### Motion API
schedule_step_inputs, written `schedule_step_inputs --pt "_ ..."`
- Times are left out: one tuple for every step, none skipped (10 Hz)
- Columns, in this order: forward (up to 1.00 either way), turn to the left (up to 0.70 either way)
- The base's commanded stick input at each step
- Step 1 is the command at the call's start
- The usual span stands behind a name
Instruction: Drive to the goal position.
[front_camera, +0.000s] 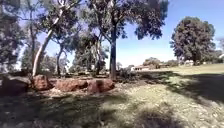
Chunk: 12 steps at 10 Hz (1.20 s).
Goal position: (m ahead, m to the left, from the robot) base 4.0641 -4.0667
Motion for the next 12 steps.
schedule_step_inputs --pt "0.70 -0.27" --pt "0.70 -0.27" --pt "0.70 -0.27" --pt "0.70 -0.27" --pt "0.70 -0.27" --pt "0.70 -0.27" --pt "0.70 -0.27" --pt "0.70 -0.27" --pt "0.70 -0.27" --pt "0.70 -0.27" --pt "0.70 -0.27" --pt "0.70 -0.27"
